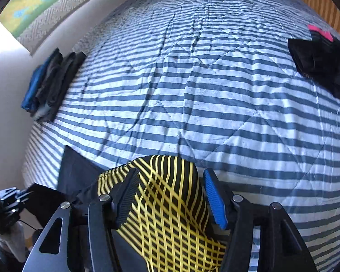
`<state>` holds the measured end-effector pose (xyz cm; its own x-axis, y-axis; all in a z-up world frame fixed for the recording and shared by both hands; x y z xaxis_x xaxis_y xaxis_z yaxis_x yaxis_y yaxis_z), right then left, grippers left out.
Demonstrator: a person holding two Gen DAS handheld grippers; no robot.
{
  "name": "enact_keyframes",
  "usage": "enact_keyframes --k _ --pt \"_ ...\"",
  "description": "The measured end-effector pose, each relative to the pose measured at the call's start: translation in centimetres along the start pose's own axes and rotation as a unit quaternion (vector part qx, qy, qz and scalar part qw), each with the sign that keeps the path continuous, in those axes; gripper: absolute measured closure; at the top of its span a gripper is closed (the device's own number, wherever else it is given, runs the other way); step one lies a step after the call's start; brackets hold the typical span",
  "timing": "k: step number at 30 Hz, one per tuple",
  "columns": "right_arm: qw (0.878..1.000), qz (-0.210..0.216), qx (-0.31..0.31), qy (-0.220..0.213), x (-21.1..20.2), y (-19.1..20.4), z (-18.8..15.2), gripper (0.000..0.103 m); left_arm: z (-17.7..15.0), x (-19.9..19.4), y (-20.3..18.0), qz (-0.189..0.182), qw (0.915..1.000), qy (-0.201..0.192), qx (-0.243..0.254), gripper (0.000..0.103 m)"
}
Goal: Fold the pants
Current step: 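Fold the shorts over with the left tool toward the right tool while the right tool holds the leg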
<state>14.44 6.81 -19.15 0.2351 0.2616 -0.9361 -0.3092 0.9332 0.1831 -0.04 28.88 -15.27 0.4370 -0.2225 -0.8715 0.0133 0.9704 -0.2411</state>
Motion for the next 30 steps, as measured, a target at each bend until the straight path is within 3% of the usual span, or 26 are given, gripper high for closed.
enact_keyframes --k 1,4,7,10,12,16,19,21,24,30 --pt "1.000 -0.002 -0.009 0.015 0.6 0.4 0.2 0.099 0.7 0.1 0.2 0.006 1.0000 -0.002 -0.001 0.097" --pt "0.999 -0.026 -0.015 -0.022 -1.6 0.7 2.2 0.099 5.0 -1.7 0.7 0.016 0.9992 -0.035 -0.011 0.097" --pt "0.992 -0.025 -0.020 -0.124 -8.8 0.3 4.8 0.099 8.7 -6.8 0.4 0.003 0.9934 -0.112 -0.024 0.097" --pt "0.974 -0.019 -0.027 -0.222 -16.4 -0.6 4.6 0.099 8.8 -11.0 -0.7 -0.001 0.9859 -0.168 -0.002 0.097" --pt "0.969 -0.008 -0.032 -0.247 -18.4 -1.0 2.9 0.099 6.5 -11.5 -1.4 -0.005 0.9845 -0.175 0.013 0.097" --pt "0.974 0.020 -0.042 -0.221 -15.7 -2.2 -4.9 0.099 -2.3 -7.1 -2.1 -0.014 0.9931 -0.111 0.036 0.095" --pt "0.988 -0.006 -0.052 -0.145 -9.6 -2.6 -11.8 0.099 -9.2 -2.3 -2.3 -0.016 0.9990 -0.024 0.034 0.092" --pt "0.992 -0.021 -0.057 -0.109 -6.8 -2.9 -15.4 0.099 -11.8 -1.4 -2.6 -0.018 0.9993 -0.002 0.032 0.092" --pt "0.995 -0.005 -0.043 -0.088 -5.8 -3.7 -18.6 0.095 -12.6 -2.1 -2.4 -0.022 0.9997 -0.001 0.011 0.088" --pt "0.988 -0.020 -0.016 -0.155 -10.3 -5.2 -19.0 0.091 -9.1 -6.0 -3.7 -0.010 0.9976 -0.061 0.030 0.087"
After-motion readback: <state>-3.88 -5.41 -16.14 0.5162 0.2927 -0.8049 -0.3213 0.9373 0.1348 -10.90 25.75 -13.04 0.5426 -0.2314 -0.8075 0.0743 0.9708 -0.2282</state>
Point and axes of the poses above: each gripper's, at about its wrist camera, not at the fingertips, and x roughly the way its jaws point, y to its left, z to its top, the point moved 6 cm from there along x, roughly the way its jaws point, and after that the axes turned 4 degrees about -x, right-handed, at the moved point
